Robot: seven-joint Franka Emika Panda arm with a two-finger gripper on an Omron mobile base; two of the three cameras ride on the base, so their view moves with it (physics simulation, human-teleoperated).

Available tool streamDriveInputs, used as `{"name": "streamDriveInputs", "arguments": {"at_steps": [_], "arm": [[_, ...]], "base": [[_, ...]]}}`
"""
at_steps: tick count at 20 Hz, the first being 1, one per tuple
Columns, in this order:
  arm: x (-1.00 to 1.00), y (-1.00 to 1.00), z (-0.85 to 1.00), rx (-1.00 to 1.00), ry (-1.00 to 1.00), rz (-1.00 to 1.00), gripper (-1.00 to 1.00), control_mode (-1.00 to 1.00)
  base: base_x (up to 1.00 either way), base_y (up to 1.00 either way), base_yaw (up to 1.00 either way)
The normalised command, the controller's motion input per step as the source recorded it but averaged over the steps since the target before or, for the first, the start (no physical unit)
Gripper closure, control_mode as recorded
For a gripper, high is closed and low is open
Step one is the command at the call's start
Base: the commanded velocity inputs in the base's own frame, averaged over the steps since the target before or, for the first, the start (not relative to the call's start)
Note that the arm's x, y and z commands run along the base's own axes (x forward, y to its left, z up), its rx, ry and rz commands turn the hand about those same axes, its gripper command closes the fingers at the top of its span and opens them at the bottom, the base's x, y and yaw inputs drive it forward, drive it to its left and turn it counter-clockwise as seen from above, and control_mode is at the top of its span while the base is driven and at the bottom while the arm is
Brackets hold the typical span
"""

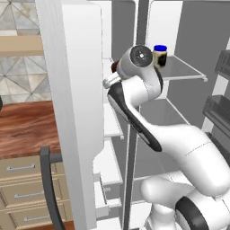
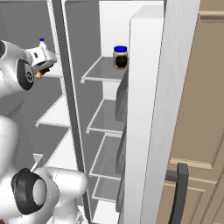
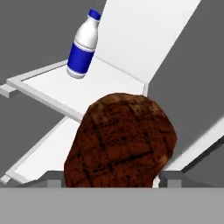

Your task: Pick up the frozen steak from the freezer, place it on any shelf in the fridge, and close the fridge and freezer doors when done.

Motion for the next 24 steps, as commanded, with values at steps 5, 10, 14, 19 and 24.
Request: {"name": "streamDriveInputs", "arguments": {"at_steps": [5,10,14,19,24], "arm": [[-1.00,-0.21,0.11,0.03,-0.03,-0.06,1.00,-1.00],[-1.00,-0.19,0.13,0.03,0.00,0.00,1.00,-1.00],[-1.00,-0.44,0.00,0.00,-0.20,-0.03,1.00,-1.00],[-0.93,-0.92,0.00,0.02,-0.08,-0.12,1.00,-1.00],[0.06,-1.00,0.00,0.08,0.07,-0.19,1.00,-1.00]], "base": [[0.00,0.00,0.00],[0.00,0.00,0.00],[0.00,0.00,0.00],[0.00,0.00,0.00],[0.00,0.00,0.00]]}}
